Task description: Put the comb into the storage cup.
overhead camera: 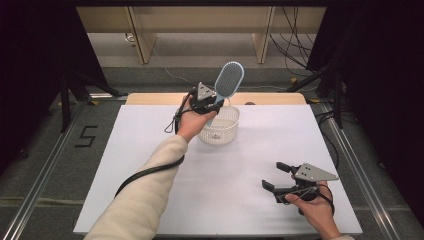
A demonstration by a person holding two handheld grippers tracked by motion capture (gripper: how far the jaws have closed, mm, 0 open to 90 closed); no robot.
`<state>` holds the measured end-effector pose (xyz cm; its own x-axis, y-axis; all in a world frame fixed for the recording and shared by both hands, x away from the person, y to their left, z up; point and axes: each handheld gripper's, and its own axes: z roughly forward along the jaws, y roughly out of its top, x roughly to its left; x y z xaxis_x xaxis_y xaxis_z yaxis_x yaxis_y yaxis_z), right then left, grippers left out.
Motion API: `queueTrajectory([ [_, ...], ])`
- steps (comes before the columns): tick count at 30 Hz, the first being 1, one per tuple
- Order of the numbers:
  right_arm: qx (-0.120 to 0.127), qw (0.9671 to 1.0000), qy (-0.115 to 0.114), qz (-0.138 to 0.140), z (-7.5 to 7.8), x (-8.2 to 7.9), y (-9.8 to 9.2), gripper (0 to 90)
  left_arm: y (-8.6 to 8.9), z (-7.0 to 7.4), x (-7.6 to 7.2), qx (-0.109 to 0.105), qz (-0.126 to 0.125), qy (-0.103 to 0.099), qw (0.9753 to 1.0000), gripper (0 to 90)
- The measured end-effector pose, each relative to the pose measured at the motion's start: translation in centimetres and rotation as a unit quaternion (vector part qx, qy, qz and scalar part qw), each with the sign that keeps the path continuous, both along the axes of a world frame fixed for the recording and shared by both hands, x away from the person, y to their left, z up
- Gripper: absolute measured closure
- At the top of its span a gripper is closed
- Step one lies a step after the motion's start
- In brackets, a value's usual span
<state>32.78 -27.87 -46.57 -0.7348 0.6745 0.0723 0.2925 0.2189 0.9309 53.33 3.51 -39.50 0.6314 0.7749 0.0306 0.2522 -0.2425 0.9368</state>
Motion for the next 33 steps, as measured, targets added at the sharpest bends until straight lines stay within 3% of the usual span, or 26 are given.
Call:
queueTrajectory([
  [33, -0.001, 1.0, 0.001, 0.0, 0.0, 0.0, 0.0, 15.2, -0.3, -1.3, -0.1, 0.01, -0.01, 0.002, 0.9999, 69.6],
])
